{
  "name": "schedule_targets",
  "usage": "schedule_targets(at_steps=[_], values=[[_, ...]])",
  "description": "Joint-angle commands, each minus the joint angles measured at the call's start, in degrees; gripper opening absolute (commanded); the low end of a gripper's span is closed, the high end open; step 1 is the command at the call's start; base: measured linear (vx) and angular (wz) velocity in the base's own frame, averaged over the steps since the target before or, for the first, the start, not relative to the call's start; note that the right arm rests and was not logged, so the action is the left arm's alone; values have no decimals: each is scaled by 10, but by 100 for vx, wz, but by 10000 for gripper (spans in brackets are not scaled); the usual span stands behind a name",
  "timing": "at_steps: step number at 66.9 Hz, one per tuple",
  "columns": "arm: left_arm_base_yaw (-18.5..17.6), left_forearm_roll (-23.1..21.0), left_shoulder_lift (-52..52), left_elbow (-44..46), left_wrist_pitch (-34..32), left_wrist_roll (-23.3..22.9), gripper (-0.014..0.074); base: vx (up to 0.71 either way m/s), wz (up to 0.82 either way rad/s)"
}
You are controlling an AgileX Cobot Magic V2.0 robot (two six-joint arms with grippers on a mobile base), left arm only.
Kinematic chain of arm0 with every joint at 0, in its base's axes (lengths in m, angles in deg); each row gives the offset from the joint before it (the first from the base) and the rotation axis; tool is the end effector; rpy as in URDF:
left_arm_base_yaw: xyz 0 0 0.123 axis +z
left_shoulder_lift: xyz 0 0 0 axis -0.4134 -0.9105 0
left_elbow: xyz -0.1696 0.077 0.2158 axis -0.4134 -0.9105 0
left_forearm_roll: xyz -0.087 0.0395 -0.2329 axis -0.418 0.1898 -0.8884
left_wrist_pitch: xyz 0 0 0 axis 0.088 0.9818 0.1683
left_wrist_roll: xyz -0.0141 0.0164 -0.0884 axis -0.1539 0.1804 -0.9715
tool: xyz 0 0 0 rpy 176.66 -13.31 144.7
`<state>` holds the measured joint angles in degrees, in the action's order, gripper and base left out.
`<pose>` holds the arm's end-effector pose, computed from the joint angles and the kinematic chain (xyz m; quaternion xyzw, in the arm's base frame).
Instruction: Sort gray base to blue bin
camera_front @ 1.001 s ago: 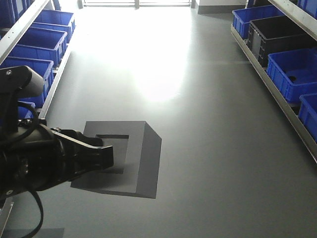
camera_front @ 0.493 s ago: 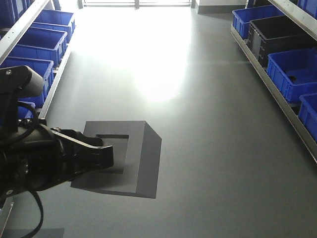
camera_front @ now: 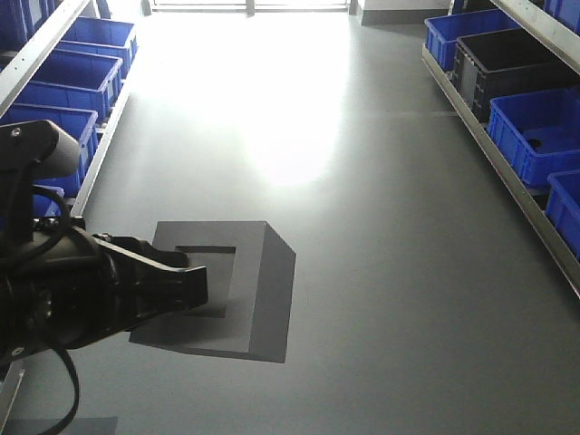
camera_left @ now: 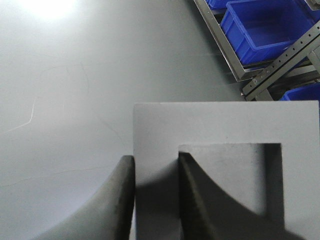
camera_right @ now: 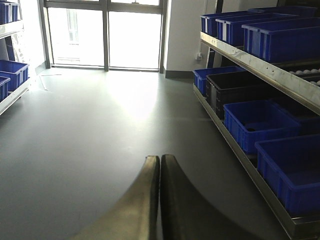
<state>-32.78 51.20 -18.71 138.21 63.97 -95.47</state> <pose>0.1395 -0.1546 0.3622 0.0333 0.8994 -0.1983 0.3880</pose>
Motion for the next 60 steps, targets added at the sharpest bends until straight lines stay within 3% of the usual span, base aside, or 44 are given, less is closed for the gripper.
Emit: schedule_targets(at_steps=[1, 60], values=[[-4, 24, 10, 20, -38, -5, -6, 0, 0], [-4, 24, 10, 20, -37, -5, -6, 1, 5]])
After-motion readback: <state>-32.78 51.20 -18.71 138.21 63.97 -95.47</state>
